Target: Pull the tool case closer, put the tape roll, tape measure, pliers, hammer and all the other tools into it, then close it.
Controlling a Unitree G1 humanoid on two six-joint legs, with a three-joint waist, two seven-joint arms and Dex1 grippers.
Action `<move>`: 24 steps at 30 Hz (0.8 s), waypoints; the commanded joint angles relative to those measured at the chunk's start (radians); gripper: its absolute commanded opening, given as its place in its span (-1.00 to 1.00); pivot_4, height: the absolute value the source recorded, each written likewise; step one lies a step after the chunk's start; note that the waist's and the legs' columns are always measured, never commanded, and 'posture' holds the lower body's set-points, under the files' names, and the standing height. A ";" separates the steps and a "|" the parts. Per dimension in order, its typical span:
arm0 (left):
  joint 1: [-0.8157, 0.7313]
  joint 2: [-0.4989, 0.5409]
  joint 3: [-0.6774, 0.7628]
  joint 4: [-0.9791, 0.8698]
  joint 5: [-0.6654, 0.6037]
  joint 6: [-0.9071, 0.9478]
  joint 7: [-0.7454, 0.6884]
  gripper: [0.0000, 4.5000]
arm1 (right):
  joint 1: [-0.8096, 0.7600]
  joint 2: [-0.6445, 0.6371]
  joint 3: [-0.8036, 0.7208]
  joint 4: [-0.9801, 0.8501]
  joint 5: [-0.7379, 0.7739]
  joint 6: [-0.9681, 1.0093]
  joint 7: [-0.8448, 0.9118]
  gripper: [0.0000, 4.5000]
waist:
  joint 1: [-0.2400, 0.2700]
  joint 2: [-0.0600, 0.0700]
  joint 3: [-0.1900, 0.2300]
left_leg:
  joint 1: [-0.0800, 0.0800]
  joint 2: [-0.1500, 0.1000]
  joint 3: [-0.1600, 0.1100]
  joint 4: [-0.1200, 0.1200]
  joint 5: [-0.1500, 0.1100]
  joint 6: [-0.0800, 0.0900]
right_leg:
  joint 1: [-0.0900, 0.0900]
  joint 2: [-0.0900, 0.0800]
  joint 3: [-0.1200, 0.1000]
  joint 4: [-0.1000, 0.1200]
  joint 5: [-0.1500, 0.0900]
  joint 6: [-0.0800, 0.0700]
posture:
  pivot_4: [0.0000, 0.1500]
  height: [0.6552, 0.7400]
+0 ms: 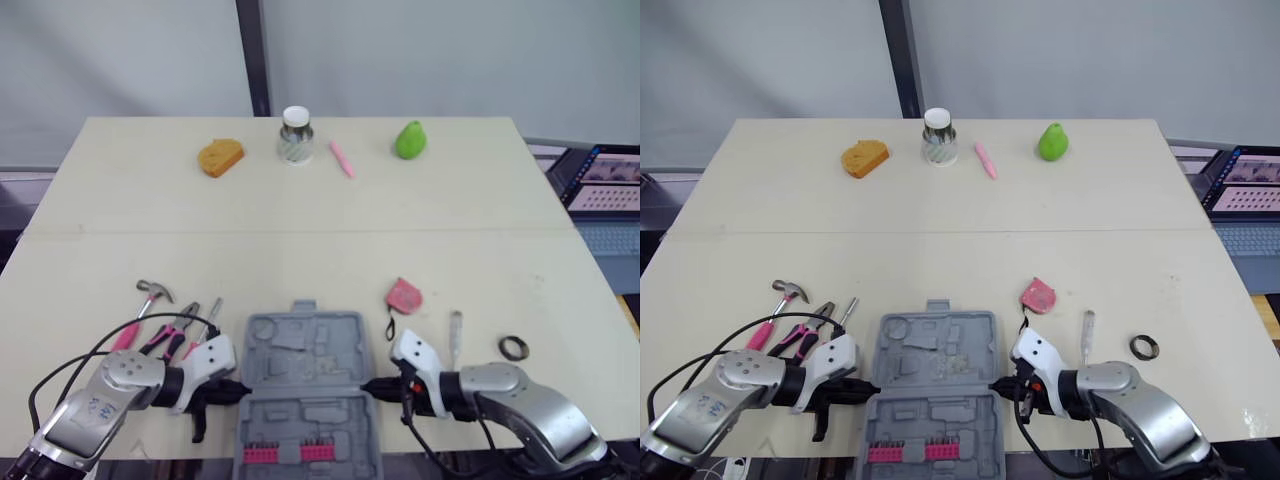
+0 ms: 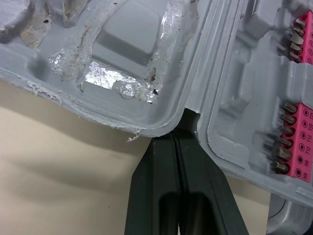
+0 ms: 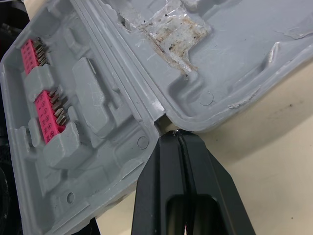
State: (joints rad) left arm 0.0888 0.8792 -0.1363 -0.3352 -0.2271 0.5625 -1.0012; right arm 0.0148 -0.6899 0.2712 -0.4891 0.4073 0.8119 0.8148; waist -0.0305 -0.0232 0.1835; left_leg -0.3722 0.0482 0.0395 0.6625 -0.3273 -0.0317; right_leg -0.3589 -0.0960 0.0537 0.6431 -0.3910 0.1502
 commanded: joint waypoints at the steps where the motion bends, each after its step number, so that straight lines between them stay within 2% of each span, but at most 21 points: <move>1: 0.007 0.018 0.012 0.017 -0.001 -0.018 -0.014 -1.00 | 0.016 -0.021 -0.026 -0.015 0.016 -0.032 0.026 -0.97 | 0.000 0.000 0.000 | 0.000 0.000 0.000 0.000 0.000 0.000 | 0.000 0.000 0.000 0.000 0.000 0.000 | 1.00 1.00; 10: 0.016 0.019 0.052 0.028 -0.021 -0.026 -0.009 -1.00 | 0.038 -0.061 -0.082 -0.002 0.037 -0.056 0.047 -0.97 | 0.000 0.000 0.000 | 0.000 0.000 0.000 0.000 0.000 0.000 | 0.000 0.000 0.000 0.000 0.000 0.000 | 1.00 1.00; 13: 0.013 0.014 0.120 -0.011 -0.080 0.017 -0.006 -1.00 | 0.063 -0.063 -0.169 -0.018 0.093 -0.078 0.069 -0.97 | 0.002 0.000 0.000 | 0.000 0.000 0.000 0.000 0.000 0.000 | 0.000 0.000 0.000 0.000 0.000 0.000 | 1.00 1.00; 17: -0.015 0.023 0.310 -0.053 -0.216 0.120 -0.005 -1.00 | 0.120 -0.092 -0.392 -0.007 0.204 -0.110 0.136 -0.97 | 0.003 0.000 0.000 | 0.000 0.001 -0.001 0.000 -0.001 0.001 | 0.001 0.000 -0.001 0.000 0.000 0.000 | 1.00 1.00; 18: -0.020 0.037 0.387 -0.029 -0.249 0.144 -0.011 -0.89 | 0.146 -0.126 -0.485 0.020 0.233 -0.109 0.180 -0.99 | 0.004 0.000 0.000 | 0.000 0.001 -0.001 0.000 -0.001 0.001 | 0.001 -0.001 -0.001 0.000 0.000 0.000 | 1.00 1.00; 20: -0.024 0.059 0.521 0.049 -0.285 0.162 -0.019 -0.66 | 0.205 -0.202 -0.647 0.099 0.256 -0.114 0.263 -0.75 | 0.005 0.000 0.001 | -0.001 -0.001 -0.001 0.001 -0.001 0.001 | 0.002 -0.001 -0.002 -0.001 0.000 0.000 | 1.00 1.00; 22: -0.018 0.077 0.590 0.117 -0.287 0.153 -0.022 -0.26 | 0.249 -0.251 -0.740 0.169 0.258 -0.126 0.324 -0.43 | 0.004 -0.001 0.001 | 0.000 -0.001 -0.001 0.000 -0.001 0.002 | 0.003 0.000 -0.003 -0.003 0.000 0.000 | 1.00 1.00; 24: -0.009 0.098 0.656 0.231 -0.265 0.112 -0.028 0.20 | 0.288 -0.299 -0.832 0.295 0.232 -0.161 0.389 0.01 | 0.001 -0.001 0.001 | 0.001 -0.001 -0.001 -0.001 -0.001 0.002 | 0.004 0.000 -0.003 -0.006 0.000 0.000 | 1.00 1.00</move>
State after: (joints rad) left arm 0.0678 0.9636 0.4457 -0.1975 -0.4955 0.7080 -1.0171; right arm 0.2721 -0.9575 -0.4676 -0.2931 0.6427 0.6875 1.1267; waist -0.0290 -0.0238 0.1844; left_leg -0.3709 0.0476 0.0395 0.6613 -0.3289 -0.0289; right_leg -0.3548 -0.0955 0.0509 0.6370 -0.3909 0.1502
